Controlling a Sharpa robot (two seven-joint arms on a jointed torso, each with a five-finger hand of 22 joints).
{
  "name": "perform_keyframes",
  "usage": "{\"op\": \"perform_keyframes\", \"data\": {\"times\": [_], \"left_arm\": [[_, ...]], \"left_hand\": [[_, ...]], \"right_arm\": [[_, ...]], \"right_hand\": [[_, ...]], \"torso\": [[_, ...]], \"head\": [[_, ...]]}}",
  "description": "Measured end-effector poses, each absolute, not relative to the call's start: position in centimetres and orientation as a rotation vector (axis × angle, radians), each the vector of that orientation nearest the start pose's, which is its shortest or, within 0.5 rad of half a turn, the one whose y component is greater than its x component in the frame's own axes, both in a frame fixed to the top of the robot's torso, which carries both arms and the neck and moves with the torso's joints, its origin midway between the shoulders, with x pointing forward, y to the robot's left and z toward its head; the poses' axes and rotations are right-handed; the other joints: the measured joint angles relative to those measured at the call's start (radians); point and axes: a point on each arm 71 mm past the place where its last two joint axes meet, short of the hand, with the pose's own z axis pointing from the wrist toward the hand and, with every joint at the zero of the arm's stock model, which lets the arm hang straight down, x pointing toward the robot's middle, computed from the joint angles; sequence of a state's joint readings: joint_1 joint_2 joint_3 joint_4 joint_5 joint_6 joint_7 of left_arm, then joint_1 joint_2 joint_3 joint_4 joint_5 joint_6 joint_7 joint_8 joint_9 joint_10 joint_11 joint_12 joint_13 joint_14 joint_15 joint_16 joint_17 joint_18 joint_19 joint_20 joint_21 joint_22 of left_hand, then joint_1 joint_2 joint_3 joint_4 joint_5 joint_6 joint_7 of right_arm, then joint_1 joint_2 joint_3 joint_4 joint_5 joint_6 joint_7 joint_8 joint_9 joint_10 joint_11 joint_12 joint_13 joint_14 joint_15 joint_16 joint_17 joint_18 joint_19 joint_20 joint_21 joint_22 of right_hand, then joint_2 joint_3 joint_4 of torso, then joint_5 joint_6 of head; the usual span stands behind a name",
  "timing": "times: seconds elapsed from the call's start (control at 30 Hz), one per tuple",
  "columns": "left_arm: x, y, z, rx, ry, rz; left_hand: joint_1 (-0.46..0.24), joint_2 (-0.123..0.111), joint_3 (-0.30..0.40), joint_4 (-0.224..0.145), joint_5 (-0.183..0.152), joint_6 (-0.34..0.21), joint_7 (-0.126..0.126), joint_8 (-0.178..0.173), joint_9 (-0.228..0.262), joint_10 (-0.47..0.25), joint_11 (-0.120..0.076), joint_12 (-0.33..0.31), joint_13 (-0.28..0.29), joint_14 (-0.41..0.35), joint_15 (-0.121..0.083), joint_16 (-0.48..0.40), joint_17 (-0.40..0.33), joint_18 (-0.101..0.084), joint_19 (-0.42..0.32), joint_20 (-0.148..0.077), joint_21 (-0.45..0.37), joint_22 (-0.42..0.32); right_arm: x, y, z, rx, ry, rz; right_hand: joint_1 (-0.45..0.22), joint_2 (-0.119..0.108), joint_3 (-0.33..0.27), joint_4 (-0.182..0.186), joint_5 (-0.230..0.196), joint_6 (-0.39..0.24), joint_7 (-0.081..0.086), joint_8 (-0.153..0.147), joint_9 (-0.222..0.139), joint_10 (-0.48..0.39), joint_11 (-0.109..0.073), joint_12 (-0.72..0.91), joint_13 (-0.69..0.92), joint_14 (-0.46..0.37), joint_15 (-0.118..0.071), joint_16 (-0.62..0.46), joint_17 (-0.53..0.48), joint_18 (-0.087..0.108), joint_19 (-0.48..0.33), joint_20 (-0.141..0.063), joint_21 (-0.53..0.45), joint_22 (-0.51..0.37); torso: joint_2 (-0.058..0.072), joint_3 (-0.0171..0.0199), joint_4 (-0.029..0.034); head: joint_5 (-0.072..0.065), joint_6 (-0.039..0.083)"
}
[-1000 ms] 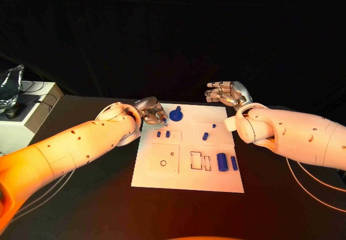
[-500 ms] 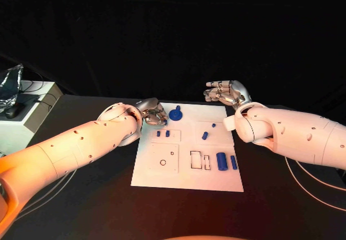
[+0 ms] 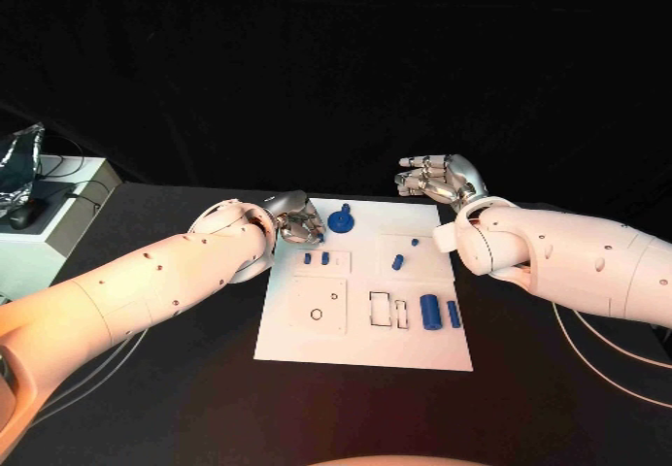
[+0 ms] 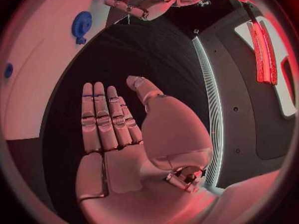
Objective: Assemble the parts on the task board
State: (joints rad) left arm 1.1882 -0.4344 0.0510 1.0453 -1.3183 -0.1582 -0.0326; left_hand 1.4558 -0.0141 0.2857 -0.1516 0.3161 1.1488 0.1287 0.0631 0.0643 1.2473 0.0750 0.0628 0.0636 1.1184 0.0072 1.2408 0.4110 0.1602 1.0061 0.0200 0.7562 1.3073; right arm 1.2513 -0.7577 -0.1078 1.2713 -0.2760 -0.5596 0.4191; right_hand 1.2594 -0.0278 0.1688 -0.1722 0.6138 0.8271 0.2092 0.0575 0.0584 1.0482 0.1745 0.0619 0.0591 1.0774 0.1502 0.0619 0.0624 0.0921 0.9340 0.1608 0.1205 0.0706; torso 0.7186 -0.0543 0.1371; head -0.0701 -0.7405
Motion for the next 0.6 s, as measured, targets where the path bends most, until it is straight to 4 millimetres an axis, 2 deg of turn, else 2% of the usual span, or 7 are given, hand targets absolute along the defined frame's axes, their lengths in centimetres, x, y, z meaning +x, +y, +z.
{"op": "perform_keyframes", "data": {"times": [0.57, 0.6], "left_arm": [[56.14, 11.65, -19.87, 0.052, 1.781, -0.745], [56.13, 11.66, -19.88, 0.052, 1.781, -0.745]], "left_hand": [[0.000, 0.000, 0.000, 0.000, 0.000, 0.000, 0.000, 0.000, 0.001, 0.000, 0.000, 0.000, 0.000, 0.000, 0.000, 0.000, 0.002, -0.001, 0.000, 0.000, 0.000, 0.000], [0.000, 0.000, 0.000, 0.000, 0.000, 0.000, 0.000, 0.000, 0.001, 0.000, 0.000, 0.000, 0.000, 0.000, 0.000, 0.000, 0.002, -0.006, 0.000, 0.000, 0.000, 0.000]], "right_arm": [[53.56, -25.41, -17.88, 0.821, 1.276, 1.115], [53.56, -25.41, -17.88, 0.821, 1.276, 1.115]], "right_hand": [[0.000, 0.000, 0.000, 0.000, 0.000, 0.000, 0.000, 0.000, 0.000, 0.000, 0.000, 0.000, 0.000, 0.000, 0.000, 0.000, 0.000, 0.000, 0.000, 0.000, 0.000, 0.000], [0.000, 0.000, 0.000, 0.000, 0.000, 0.000, 0.000, 0.000, 0.000, 0.000, 0.000, 0.000, 0.000, 0.000, 0.000, 0.000, 0.000, 0.000, 0.000, 0.000, 0.000, 0.000]], "torso": [[0.000, -0.0003, 0.0003], [0.000, -0.0003, 0.0002]], "head": [[-0.001, -0.005], [-0.001, -0.005]]}}
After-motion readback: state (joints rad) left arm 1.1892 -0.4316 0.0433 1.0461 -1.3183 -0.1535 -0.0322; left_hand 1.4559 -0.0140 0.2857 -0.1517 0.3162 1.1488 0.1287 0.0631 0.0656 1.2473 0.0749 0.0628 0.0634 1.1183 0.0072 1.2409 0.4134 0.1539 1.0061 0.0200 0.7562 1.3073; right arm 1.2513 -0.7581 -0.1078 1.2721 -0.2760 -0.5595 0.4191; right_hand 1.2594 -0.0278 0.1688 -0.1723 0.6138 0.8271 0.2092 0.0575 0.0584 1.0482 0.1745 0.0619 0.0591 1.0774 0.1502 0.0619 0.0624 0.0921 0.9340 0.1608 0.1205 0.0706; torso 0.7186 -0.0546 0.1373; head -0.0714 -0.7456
